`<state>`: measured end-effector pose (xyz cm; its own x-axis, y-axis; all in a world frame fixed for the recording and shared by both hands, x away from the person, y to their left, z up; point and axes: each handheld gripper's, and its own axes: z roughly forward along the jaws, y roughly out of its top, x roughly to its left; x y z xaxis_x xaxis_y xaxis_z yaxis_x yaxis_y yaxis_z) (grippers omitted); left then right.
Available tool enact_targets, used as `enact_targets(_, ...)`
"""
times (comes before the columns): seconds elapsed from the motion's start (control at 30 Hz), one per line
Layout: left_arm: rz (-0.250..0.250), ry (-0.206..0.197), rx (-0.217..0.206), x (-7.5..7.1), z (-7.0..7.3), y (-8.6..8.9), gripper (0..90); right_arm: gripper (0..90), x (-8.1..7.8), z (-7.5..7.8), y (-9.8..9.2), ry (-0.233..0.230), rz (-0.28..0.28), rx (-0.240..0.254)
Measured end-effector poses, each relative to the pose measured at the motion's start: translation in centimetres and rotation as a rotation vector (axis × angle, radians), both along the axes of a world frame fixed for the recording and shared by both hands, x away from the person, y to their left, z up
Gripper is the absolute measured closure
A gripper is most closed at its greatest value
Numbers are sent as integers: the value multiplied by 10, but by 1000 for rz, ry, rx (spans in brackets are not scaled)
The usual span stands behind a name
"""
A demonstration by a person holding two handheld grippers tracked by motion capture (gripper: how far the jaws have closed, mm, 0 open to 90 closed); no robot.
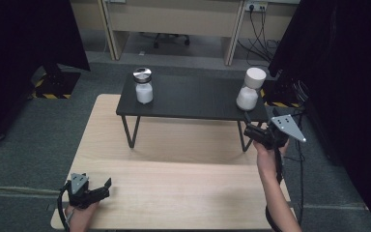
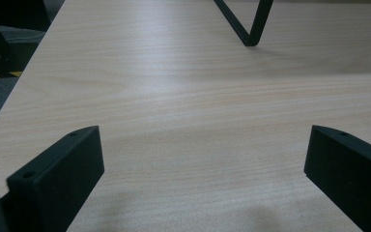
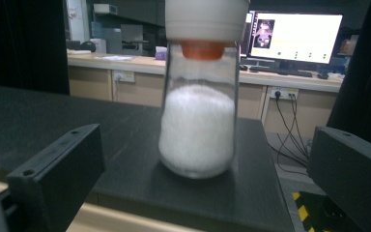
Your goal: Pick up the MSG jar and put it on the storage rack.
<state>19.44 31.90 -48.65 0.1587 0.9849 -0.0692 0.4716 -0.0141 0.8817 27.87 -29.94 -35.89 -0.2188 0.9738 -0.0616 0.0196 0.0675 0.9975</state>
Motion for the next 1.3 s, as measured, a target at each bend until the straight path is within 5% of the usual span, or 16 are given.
enact_targets(1.3,6,10,17,1,2,-3,0,2,-68,-100,-20,133,-52,4)
